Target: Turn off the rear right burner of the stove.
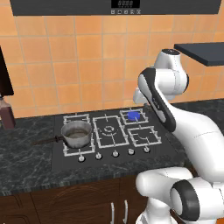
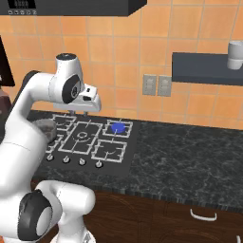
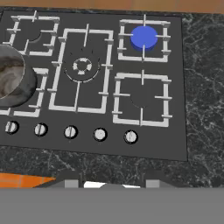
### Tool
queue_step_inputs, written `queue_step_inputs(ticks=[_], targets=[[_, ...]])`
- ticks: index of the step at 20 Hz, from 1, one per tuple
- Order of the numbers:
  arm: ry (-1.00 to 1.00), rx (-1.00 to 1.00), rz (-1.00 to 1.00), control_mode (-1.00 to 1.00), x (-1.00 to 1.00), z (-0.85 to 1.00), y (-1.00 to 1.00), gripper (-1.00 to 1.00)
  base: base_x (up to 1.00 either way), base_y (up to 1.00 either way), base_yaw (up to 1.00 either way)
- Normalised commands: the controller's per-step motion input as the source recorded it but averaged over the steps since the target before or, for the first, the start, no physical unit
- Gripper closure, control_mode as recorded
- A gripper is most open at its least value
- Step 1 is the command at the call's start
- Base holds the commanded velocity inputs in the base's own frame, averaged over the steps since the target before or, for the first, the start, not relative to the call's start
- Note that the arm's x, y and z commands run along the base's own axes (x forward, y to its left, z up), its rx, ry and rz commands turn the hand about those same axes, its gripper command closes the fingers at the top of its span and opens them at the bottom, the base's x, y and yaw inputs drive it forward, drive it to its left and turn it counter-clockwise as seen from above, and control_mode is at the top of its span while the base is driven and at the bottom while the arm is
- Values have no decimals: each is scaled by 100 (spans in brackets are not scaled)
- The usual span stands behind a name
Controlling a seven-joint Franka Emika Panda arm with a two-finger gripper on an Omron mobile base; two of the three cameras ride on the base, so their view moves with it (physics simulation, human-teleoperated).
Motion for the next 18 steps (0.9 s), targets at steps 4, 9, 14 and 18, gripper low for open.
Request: queue_step_inputs(ticks=[4, 9, 14, 18], targets=[[0, -2, 5, -100, -41, -5, 9, -100, 0, 0, 0], [0, -2, 7, -100, -60, -23, 25, -100, 0, 0, 0], [1, -10, 12, -100, -26, -53, 43, -100, 0, 0, 0], [6, -24, 18, -100, 0, -77, 36, -100, 0, 0, 0]])
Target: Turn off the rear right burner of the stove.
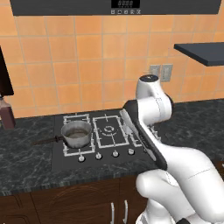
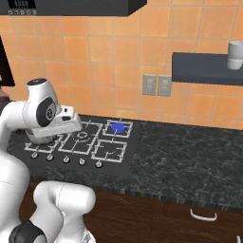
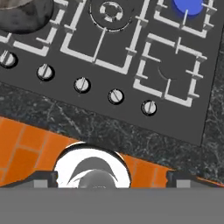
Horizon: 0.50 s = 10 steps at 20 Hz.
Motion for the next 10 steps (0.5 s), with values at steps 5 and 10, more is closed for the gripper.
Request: queue_step_inputs(ticks=[5, 10], targets=[[12, -25, 11, -100, 22, -95, 6, -100, 0, 0, 0], [29, -7, 6, -100, 75, -89, 15, -100, 0, 0, 0]])
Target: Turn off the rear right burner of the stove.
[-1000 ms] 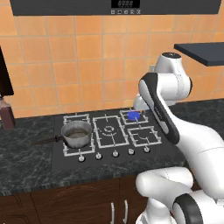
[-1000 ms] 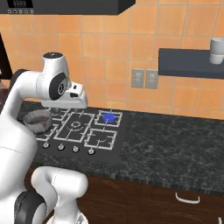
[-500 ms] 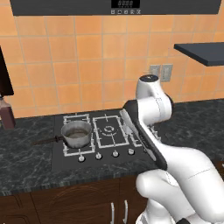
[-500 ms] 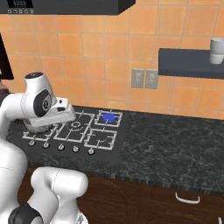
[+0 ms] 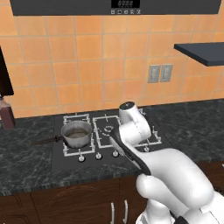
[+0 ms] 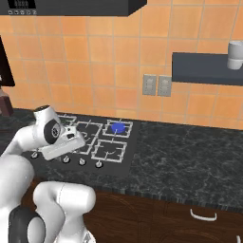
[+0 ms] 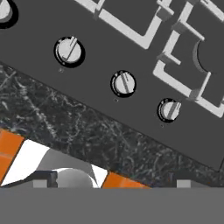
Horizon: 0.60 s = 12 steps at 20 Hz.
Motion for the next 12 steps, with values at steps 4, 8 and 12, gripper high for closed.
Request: queue_step_inputs(ticks=[4, 8, 12], targets=[[21, 0, 8, -100, 71, -61, 19, -100, 0, 0, 0], [5, 0, 4, -100, 56, -32, -1, -100, 0, 0, 0], [0, 9, 3, -100, 38, -24, -26, -100, 0, 0, 0]])
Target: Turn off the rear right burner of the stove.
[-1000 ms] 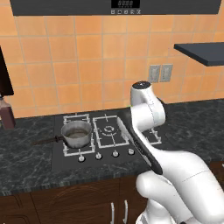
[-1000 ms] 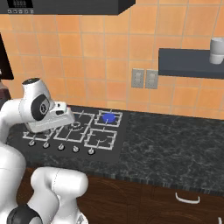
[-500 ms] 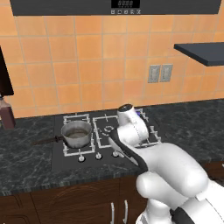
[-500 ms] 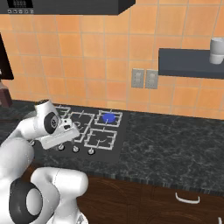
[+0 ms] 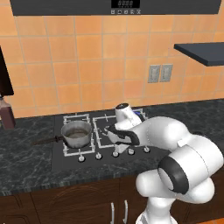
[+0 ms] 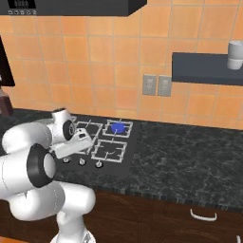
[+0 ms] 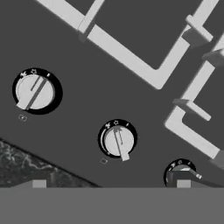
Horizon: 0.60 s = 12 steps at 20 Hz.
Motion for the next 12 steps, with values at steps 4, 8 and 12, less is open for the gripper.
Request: queue_step_inputs(ticks=[4, 8, 12], targets=[[0, 15, 0, -100, 36, -34, -8, -100, 0, 0, 0], [-2, 8, 0, -100, -9, -36, 0, -100, 0, 0, 0], [-9, 0, 0, -100, -15, -25, 0, -100, 0, 0, 0]])
